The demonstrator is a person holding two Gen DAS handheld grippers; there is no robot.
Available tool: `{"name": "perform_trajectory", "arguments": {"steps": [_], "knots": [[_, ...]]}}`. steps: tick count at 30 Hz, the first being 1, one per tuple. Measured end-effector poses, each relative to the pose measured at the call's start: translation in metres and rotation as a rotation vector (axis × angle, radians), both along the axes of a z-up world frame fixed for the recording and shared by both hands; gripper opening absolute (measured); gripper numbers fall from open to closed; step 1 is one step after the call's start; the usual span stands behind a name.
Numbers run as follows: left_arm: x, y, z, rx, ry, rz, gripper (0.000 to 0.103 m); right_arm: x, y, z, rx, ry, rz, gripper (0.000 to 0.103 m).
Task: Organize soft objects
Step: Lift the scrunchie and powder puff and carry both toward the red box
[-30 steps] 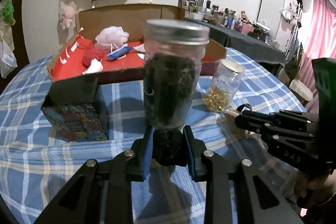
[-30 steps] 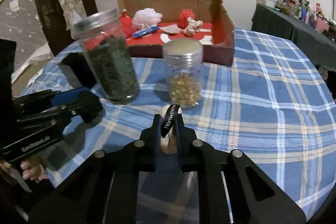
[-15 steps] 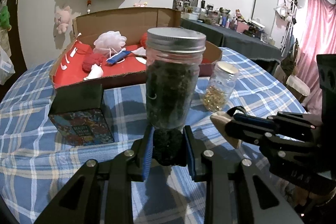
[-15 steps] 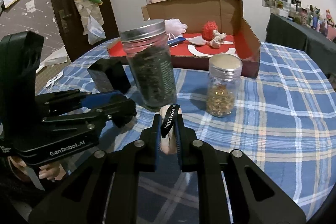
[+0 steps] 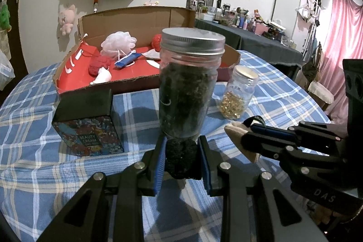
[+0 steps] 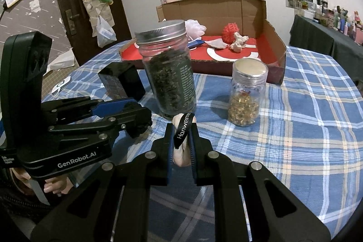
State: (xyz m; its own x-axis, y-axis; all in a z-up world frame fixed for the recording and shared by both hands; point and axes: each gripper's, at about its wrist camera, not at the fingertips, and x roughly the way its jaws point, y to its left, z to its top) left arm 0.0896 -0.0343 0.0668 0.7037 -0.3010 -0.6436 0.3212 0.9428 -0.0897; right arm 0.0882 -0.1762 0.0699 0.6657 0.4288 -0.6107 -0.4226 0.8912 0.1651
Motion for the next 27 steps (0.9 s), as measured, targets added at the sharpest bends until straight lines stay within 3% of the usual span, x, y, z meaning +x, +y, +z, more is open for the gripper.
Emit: {"name": "perform_trajectory", "arguments": {"steps": [13,27], "knots": [[-0.002,0.011,-0.005,-0.001,0.016,0.024,0.029,-0.001,-0.016,-0.005,-0.001,0.021,-0.035,0.012],[-0.006,0.079,-0.007,0.016,0.045,0.139,0.029,0.009,-0.063,-0.009,0.015,0.070,-0.131,0.012]]}}
